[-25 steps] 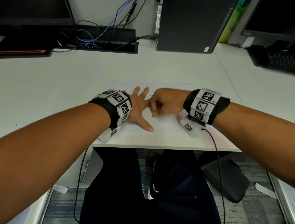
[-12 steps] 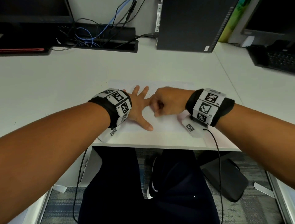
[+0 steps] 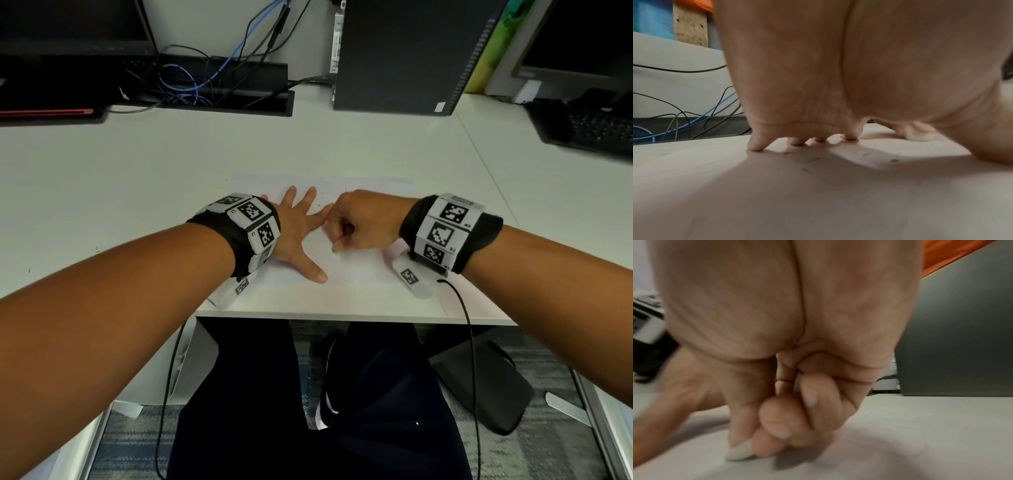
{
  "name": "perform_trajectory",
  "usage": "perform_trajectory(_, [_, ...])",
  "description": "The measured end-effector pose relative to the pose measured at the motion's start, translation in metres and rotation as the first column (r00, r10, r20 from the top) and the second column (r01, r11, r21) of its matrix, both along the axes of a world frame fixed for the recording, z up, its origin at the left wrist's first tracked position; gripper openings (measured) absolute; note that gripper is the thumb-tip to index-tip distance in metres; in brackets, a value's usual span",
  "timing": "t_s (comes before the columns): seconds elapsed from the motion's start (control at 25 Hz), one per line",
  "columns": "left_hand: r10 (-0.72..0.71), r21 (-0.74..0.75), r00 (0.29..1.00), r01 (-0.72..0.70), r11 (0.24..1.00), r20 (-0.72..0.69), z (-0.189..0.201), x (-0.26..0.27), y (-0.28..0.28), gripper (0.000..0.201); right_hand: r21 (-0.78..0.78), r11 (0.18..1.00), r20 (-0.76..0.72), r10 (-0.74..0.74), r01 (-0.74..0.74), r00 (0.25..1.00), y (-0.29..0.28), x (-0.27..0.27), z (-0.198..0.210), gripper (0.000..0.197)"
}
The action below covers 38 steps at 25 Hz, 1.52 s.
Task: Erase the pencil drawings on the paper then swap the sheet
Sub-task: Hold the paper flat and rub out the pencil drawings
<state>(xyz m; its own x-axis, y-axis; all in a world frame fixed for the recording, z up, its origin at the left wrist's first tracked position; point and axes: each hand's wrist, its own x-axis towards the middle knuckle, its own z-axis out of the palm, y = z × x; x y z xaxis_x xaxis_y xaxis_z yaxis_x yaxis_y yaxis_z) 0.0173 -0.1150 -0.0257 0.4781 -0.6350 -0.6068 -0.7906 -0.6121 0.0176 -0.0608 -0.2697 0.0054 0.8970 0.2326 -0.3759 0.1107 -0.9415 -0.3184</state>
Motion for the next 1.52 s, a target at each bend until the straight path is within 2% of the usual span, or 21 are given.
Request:
perform_trajectory(0.12, [0.012,0.016,1.000,-0.012,1.000,-0.002,0.002,-0.001,-0.001,0.135,-0.015,0.997,0.052,-0.078,0.079,0.996,-0.010,0.008,0.005,0.012])
perform_trajectory(0.28, [0.005,0.010,1.000,-0.005,1.000,-0.003,0.001,0.001,0.000,0.135,-0.007,0.999,-0.058,0.031,-0.031,0.998,0.003,-0.006,0.002,0.014])
perform_trajectory(0.4, [0.009,0.020,1.000,-0.009,1.000,0.001,0.002,-0.001,-0.002,0.135,-0.006,0.997,0.025,-0.071,0.071,0.997,-0.010,0.005,0.006,0.014])
perform_trajectory(0.48, [0.016,0.019,1.000,-0.016,1.000,0.000,0.002,-0.002,-0.002,0.135,0.007,0.995,0.028,-0.104,0.104,0.994,-0.012,0.006,0.006,0.015])
perform_trajectory(0.64, [-0.002,0.014,1.000,0.002,1.000,0.003,-0.002,0.002,-0.001,0.136,0.019,1.000,-0.064,0.012,-0.011,0.998,-0.001,-0.010,0.000,0.016])
perform_trajectory(0.76, [-0.003,0.019,1.000,0.002,1.000,0.009,-0.002,0.003,-0.001,0.136,0.007,0.997,0.022,-0.072,0.072,0.997,-0.014,0.000,0.004,0.020])
perform_trajectory(0.84, [0.004,0.020,1.000,-0.004,1.000,0.006,-0.001,0.001,-0.001,0.136,0.020,0.995,0.028,-0.099,0.098,0.995,-0.015,0.000,0.005,0.021])
perform_trajectory(1.0, [-0.001,0.016,1.000,0.001,1.000,0.015,-0.002,0.001,-0.002,0.137,0.027,1.000,-0.080,0.017,-0.014,0.997,-0.002,-0.014,0.001,0.017])
perform_trajectory(1.2, [0.012,0.015,1.000,-0.012,1.000,0.003,0.001,0.000,-0.001,0.136,-0.001,0.995,0.025,-0.097,0.097,0.995,-0.015,0.000,0.007,0.021])
perform_trajectory(1.36, [0.000,0.028,1.000,-0.001,1.000,0.015,0.001,0.000,-0.002,0.136,0.016,1.000,-0.067,0.018,-0.017,0.998,-0.001,-0.013,0.001,0.016])
perform_trajectory(1.52, [0.008,0.024,1.000,-0.009,1.000,0.017,0.001,0.000,-0.003,0.136,0.019,0.997,-0.008,-0.071,0.071,0.997,-0.009,-0.001,0.007,0.012])
